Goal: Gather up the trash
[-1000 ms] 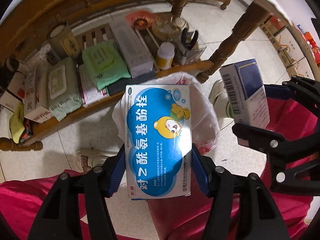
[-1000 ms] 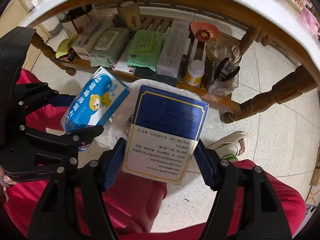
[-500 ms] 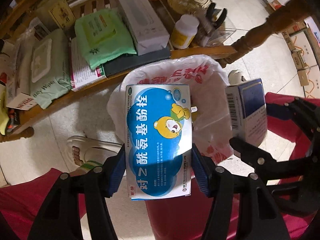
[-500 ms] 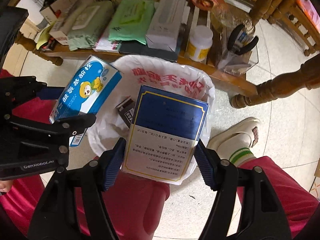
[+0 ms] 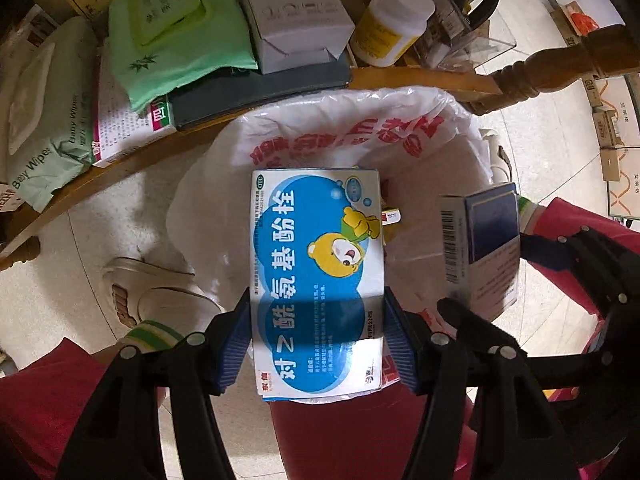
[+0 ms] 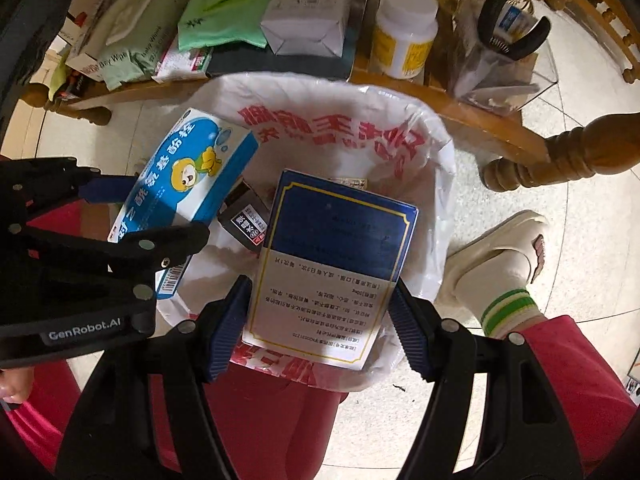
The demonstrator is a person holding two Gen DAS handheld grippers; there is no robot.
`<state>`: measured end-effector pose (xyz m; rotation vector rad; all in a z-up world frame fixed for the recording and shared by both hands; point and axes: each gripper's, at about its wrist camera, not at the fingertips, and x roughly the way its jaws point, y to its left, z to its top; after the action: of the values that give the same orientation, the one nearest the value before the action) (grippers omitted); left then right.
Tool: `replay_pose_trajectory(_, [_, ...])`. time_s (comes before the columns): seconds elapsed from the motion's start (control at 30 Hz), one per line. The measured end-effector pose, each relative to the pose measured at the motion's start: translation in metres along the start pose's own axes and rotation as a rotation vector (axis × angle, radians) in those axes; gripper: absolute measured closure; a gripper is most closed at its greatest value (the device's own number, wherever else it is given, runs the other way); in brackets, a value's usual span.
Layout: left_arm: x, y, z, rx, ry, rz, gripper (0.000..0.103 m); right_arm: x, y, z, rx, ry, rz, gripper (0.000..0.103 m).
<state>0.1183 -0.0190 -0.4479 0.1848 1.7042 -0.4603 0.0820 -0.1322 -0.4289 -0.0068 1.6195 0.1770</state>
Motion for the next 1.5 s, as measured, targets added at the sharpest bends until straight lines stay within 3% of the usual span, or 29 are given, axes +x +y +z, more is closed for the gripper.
replay_pose_trajectory(0.13, [0.008, 0.004, 0.004, -0.016, 0.051, -0.025, 0.037, 0.006, 0.000, 0.001, 0.003, 0.023, 0.014, 0.034])
replay_pose_trajectory(0.17, [0.010, 0.007, 0.005, -0.037, 0.070, -0.049, 0.026, 0.008, 0.000, 0.002, 0.003, 0.031, 0.007, 0.025])
replay_pose_trajectory(0.2, [0.011, 0.009, 0.006, -0.052, 0.069, -0.070, 0.022, 0.009, -0.001, 0.002, 0.005, 0.032, 0.005, 0.022])
replay_pose_trajectory(0.33, [0.006, 0.013, 0.006, -0.061, 0.048, -0.043, 0.019, 0.008, -0.004, 0.006, 0.034, 0.025, 0.051, 0.022])
replay_pose_trajectory(0.57, [0.006, 0.014, 0.005, -0.078, 0.049, -0.032, 0.019, 0.006, -0.009, 0.007, 0.048, 0.023, 0.048, 0.022])
replay_pose_trajectory(1.0, [-0.019, 0.018, -0.008, -0.107, -0.017, 0.025, 0.015, -0.003, -0.021, -0.006, 0.112, 0.009, 0.000, 0.022])
replay_pose_trajectory(1.3, [-0.046, 0.007, -0.029, -0.094, -0.094, 0.084, 0.015, -0.049, -0.024, -0.022, 0.153, -0.115, -0.033, 0.015])
replay_pose_trajectory(1.5, [-0.076, -0.006, -0.045, -0.083, -0.189, 0.144, 0.015, -0.082, -0.013, -0.032, 0.135, -0.206, -0.072, 0.012])
